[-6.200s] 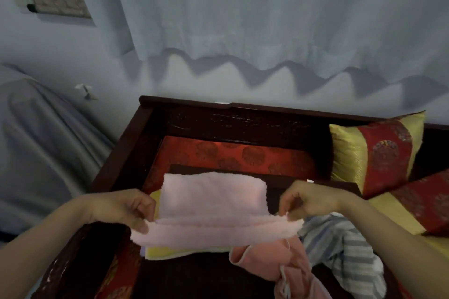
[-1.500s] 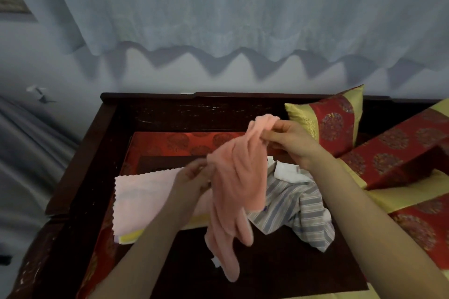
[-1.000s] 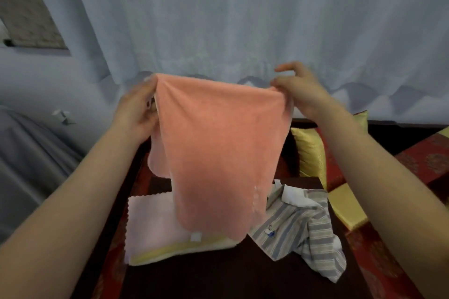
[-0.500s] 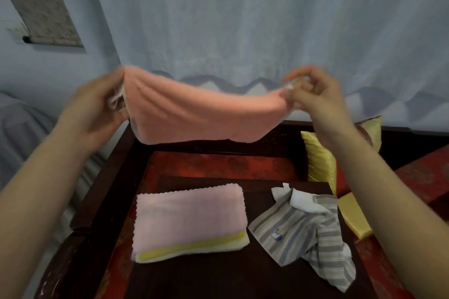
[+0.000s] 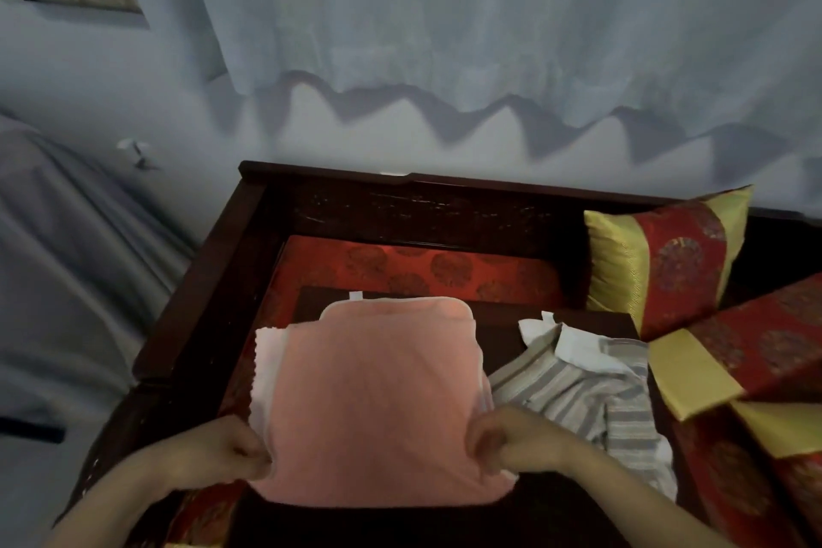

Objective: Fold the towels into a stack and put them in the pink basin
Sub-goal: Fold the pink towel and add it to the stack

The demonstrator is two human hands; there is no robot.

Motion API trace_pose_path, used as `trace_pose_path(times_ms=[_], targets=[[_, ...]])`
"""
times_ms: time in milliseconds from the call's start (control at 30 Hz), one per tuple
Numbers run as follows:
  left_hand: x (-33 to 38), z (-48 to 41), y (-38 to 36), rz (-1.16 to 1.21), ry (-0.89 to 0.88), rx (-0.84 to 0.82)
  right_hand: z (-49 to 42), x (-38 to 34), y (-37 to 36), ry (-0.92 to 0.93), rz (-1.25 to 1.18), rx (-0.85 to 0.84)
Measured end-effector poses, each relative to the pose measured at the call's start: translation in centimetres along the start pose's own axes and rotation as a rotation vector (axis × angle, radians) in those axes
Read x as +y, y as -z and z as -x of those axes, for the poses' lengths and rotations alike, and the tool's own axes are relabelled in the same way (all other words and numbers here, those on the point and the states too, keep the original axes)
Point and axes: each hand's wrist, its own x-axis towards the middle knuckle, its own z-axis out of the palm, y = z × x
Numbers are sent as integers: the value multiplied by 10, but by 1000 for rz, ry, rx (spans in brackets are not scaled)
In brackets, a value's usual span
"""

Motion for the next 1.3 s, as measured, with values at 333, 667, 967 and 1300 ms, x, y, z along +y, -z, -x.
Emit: trace_pose_path(times_ms=[333, 667, 967, 1300], targets=[[39, -84, 104, 103, -100, 306, -77, -2, 97, 43, -159, 218], [21, -253, 116, -253, 56, 473, -235, 44, 120, -242, -3, 495], [22, -253, 122, -456, 210, 264, -228, 61, 115, 44, 28, 359], [37, -241, 140, -238, -59, 204, -233, 57, 118, 71, -78, 167]])
